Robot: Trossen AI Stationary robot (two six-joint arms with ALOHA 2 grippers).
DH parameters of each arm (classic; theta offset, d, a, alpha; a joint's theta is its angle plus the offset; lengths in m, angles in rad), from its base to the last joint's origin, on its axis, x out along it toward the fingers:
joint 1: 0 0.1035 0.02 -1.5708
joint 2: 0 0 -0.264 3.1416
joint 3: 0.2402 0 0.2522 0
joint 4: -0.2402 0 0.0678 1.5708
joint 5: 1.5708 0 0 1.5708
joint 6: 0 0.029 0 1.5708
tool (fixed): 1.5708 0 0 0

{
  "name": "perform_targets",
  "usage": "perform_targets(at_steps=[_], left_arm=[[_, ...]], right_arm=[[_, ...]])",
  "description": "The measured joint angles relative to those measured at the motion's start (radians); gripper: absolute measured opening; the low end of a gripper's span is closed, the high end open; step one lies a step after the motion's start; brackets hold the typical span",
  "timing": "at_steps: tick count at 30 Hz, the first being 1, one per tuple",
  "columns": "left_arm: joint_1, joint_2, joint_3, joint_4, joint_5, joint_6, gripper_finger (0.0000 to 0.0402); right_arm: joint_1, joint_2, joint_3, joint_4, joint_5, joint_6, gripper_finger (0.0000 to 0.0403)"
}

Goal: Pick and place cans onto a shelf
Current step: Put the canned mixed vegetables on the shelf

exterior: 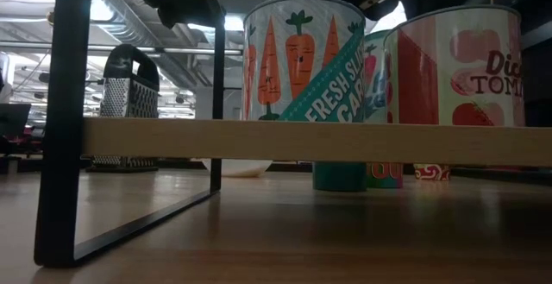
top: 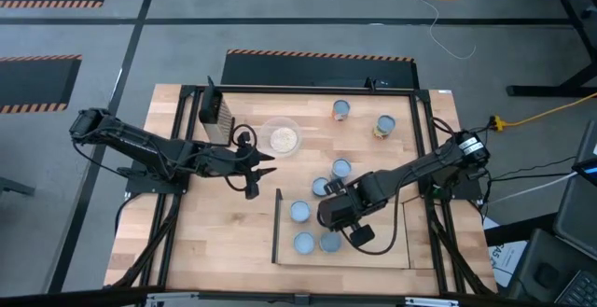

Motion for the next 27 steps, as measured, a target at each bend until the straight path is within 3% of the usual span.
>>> perform_targets(at_steps=[11, 21, 27], left_arm=[[0.0, 0.0, 0.0, 0.0, 0.0, 0.0, 0.0135], [0.0, 0.0, 0.0, 0.0, 0.0, -0.004, 0.0135], [0.0, 0.0, 0.0, -0.001, 0.0, -0.004, 0.0135]], right_arm=[[0.0, 0.0, 0.0, 0.002, 0.0, 0.0, 0.0015], [0.0, 0.002, -0.002, 0.01, -0.001, 0.002, 0.0075], [0.0, 0.002, -0.002, 0.013, 0.0, 0.0, 0.0078]])
